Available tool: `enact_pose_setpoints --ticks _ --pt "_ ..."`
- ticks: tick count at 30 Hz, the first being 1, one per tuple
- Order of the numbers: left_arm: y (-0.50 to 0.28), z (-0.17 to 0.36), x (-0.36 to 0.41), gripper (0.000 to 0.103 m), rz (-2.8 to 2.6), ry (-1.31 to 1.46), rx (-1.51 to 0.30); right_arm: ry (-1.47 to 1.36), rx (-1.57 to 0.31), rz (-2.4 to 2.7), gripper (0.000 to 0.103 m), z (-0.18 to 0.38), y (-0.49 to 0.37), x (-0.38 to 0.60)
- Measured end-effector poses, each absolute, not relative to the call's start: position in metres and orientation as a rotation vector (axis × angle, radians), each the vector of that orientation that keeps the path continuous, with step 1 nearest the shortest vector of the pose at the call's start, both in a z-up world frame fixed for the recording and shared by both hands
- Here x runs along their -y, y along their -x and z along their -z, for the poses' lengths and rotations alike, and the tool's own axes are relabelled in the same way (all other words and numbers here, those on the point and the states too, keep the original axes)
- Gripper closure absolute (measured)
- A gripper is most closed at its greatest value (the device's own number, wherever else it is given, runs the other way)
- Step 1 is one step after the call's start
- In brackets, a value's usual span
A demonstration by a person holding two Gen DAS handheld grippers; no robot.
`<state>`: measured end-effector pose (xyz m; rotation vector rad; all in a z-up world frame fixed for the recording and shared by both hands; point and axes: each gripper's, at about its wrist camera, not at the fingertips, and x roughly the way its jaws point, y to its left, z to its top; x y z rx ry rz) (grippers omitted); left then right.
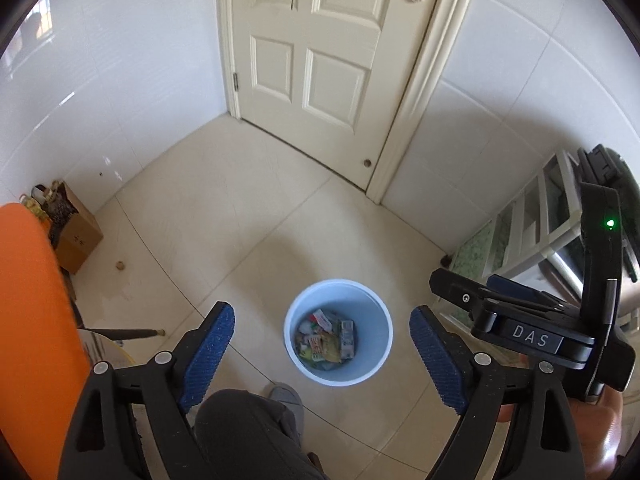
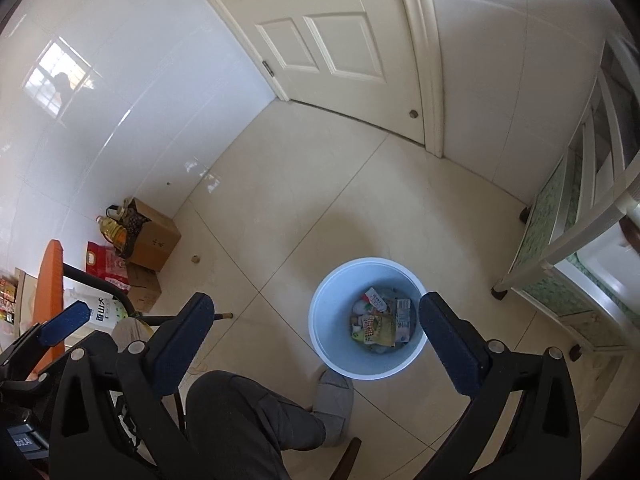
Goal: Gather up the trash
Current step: 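Open both grippers over the blue bin to drop the wrappers, then move both tools back toward the orange table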
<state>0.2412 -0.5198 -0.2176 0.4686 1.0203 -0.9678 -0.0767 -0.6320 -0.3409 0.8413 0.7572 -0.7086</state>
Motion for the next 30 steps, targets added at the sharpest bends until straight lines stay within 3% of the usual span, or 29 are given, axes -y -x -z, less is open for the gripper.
enact_pose_setpoints --ticks 10,20,30 --pt "-0.224 0.148 0.442 0.01 0.912 -0.347 -0.849 -0.706 -0.675 0.675 0.0 0.262 0.057 0.583" --pt "-0.198 0.092 0.304 0.005 0.81 -0.194 -0.725 -0.543 -0.598 0.548 0.0 0.182 0.011 0.501" --pt "-0.155 0.046 0.147 0.002 0.599 -0.067 -0.625 -0.377 -0.56 0.347 0.0 0.136 -0.052 0.406"
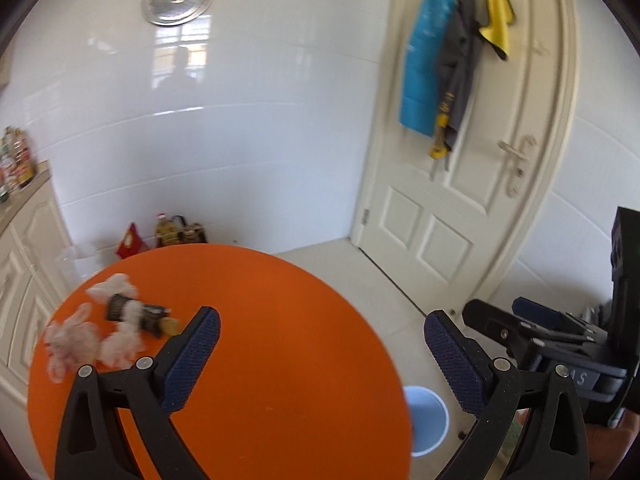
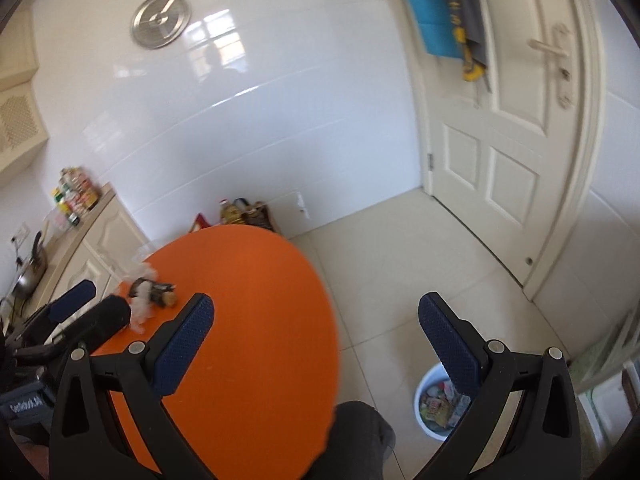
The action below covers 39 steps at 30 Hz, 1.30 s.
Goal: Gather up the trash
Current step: 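Move both tools back toward the orange table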
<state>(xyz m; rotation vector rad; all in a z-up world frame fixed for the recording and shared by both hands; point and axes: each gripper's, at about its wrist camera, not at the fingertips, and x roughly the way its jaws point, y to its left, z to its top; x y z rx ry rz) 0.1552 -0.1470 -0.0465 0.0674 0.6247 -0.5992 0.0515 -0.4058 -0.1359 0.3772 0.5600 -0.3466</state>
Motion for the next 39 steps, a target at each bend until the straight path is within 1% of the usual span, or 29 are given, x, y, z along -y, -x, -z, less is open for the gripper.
enact_pose_setpoints --ticks 4,10,18,25,30,34,39 --pt "-0.137 0.034 0.095 0.001 0.498 -0.023 -0.599 -0.327 -0.549 0.255 0.0 0.125 -0.074 0.369" --pt "-0.11 0.025 0.039 0.001 0.357 0.032 -0.574 -0.243 -0.542 0.155 0.0 0.115 -0.103 0.321" --pt "-0.077 0.015 -0.005 0.001 0.23 0.085 -0.536 -0.165 -0.522 0.065 0.0 0.102 -0.125 0.272" --pt "-0.049 0.026 -0.035 0.001 0.17 0.104 -0.549 -0.109 -0.54 0.026 0.0 0.105 -0.144 0.25" --pt "-0.059 0.039 -0.028 0.001 0.178 0.094 -0.593 -0.092 -0.599 0.026 0.0 0.123 -0.168 0.244" --pt "-0.093 0.049 -0.015 0.001 0.201 0.089 -0.639 -0.077 -0.673 0.026 0.0 0.151 -0.198 0.245" --pt "-0.155 0.07 0.003 0.001 0.233 0.065 -0.702 -0.083 -0.756 0.009 0.0 0.189 -0.236 0.253"
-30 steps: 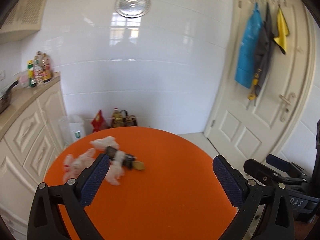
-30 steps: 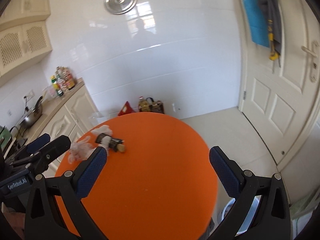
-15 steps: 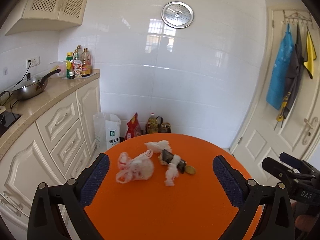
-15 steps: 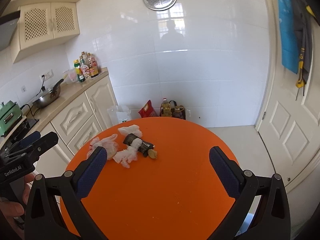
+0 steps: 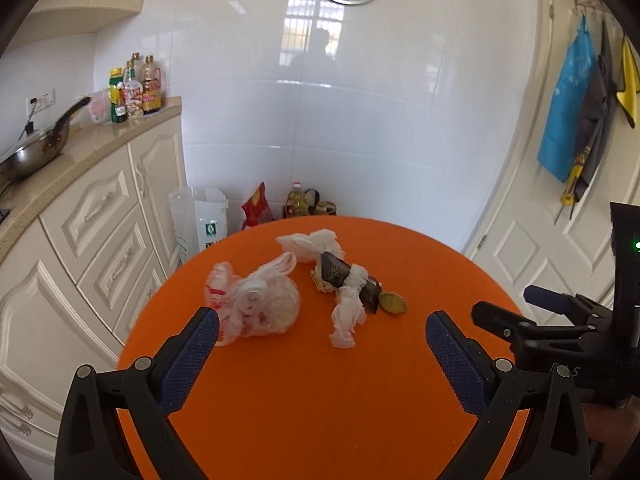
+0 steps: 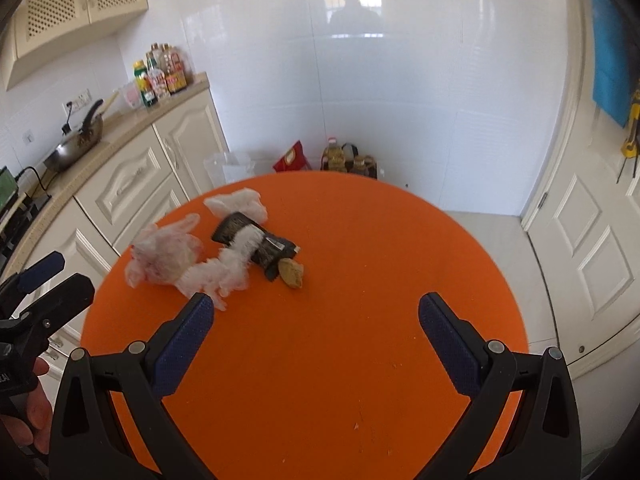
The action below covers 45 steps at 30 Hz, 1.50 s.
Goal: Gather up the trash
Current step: 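Move both tools back toward the orange table, then grasp the white plastic glove with the left gripper while the right grasps the brown crumb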
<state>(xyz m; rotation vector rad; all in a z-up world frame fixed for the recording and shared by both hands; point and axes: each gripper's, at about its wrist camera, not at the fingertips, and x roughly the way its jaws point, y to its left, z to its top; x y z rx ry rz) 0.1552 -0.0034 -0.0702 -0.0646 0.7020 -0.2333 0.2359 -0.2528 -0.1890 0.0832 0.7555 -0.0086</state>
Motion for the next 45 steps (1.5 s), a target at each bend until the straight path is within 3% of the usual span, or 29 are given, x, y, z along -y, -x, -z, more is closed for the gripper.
enact_pose_setpoints --ticks 9,11,13,15,19,21,28,32,35,38,42,45 --pt "-0.282 0.132 0.039 0.002 0.333 0.061 -0.852 -0.097 -0.858 0.019 0.01 0.234 -0.284 0.275" --pt "-0.304 0.143 0.042 0.008 0.337 0.073 -0.884 -0.115 -0.87 0.015 0.01 0.241 -0.29 0.283" --pt "-0.324 0.15 0.045 0.02 0.351 0.073 -0.905 -0.121 -0.874 0.009 0.01 0.247 -0.295 0.287" --pt "-0.339 0.151 0.05 0.022 0.364 0.062 -0.899 -0.119 -0.878 0.008 0.01 0.251 -0.299 0.289" --pt "-0.362 0.154 0.059 0.049 0.387 0.039 -0.926 -0.142 -0.878 0.003 0.01 0.254 -0.303 0.292" --pt "-0.368 0.154 0.061 0.053 0.399 0.032 -0.935 -0.142 -0.877 0.003 0.01 0.253 -0.305 0.292" --pt "-0.368 0.136 0.06 0.049 0.407 0.011 -0.863 -0.146 -0.872 0.015 0.01 0.248 -0.297 0.296" --pt "-0.392 0.153 0.071 0.05 0.431 0.002 -0.904 -0.148 -0.872 0.013 0.01 0.248 -0.297 0.296" --pt "-0.415 0.171 0.078 0.056 0.428 0.004 -0.934 -0.146 -0.874 0.011 0.01 0.248 -0.298 0.294" --pt "-0.421 0.172 0.079 0.09 0.458 0.035 -0.948 -0.138 -0.882 0.001 0.01 0.249 -0.301 0.292" --pt "-0.428 0.169 0.067 0.091 0.463 0.051 -0.934 -0.126 -0.889 -0.029 0.011 0.252 -0.311 0.283" --pt "-0.436 0.165 0.058 0.091 0.456 0.074 -0.916 -0.105 -0.901 -0.067 0.019 0.256 -0.32 0.271"
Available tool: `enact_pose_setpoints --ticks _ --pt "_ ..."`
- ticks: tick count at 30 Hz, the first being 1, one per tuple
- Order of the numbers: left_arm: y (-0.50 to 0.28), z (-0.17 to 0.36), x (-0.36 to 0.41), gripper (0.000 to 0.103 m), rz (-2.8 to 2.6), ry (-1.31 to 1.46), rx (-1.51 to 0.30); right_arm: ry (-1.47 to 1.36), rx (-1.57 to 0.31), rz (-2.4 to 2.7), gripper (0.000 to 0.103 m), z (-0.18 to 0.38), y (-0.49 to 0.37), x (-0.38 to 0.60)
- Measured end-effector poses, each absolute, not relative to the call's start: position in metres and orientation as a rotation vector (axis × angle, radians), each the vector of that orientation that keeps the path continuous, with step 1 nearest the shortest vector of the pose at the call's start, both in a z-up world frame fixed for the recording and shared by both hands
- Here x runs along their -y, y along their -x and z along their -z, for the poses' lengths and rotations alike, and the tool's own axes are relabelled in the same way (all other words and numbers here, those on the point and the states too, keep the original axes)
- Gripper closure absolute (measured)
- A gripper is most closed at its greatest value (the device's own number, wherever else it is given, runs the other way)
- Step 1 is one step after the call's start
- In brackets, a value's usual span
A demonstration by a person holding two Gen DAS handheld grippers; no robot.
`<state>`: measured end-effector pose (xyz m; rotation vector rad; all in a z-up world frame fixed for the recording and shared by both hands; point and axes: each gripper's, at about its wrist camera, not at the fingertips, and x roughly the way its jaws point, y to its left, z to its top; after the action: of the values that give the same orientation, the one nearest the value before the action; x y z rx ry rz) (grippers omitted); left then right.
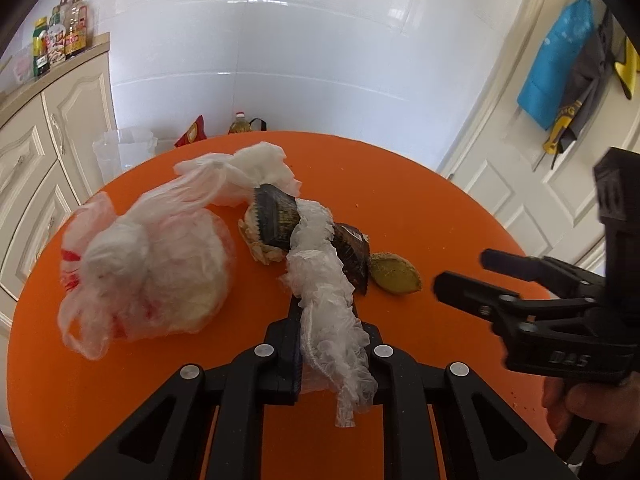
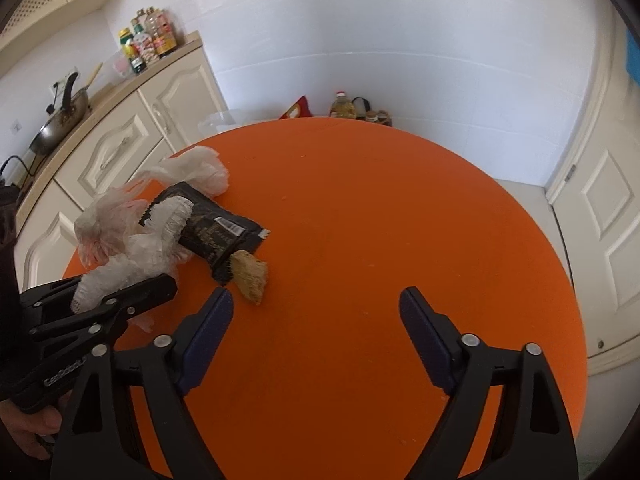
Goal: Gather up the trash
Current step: 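Grasp the white plastic glove with the left gripper while the right grasps the brown crumb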
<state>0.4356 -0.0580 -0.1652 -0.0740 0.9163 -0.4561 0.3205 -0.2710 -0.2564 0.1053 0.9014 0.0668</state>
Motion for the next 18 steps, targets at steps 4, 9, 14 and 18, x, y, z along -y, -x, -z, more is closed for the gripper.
enact_pose_setpoints --ticks 4,9,14,18 --pt "-0.429 0.16 0.043 0.091 0.443 0.091 -0.899 -0.079 -0.911 -0.115 0.033 0.263 -0.332 0.253" --pt "-0.411 0.164 0.031 0.091 0.442 0.092 -0.893 0.017 -0.918 -0.12 0.063 0.273 -0.343 0.23" --pt "-0.383 0.173 0.031 0.091 0.446 0.106 -0.892 -0.003 -0.914 -0.138 0.082 0.273 -0.33 0.229" --pt "-0.367 0.168 0.028 0.091 0.46 0.111 -0.877 -0.063 -0.895 -0.133 0.082 0.267 -0.303 0.241"
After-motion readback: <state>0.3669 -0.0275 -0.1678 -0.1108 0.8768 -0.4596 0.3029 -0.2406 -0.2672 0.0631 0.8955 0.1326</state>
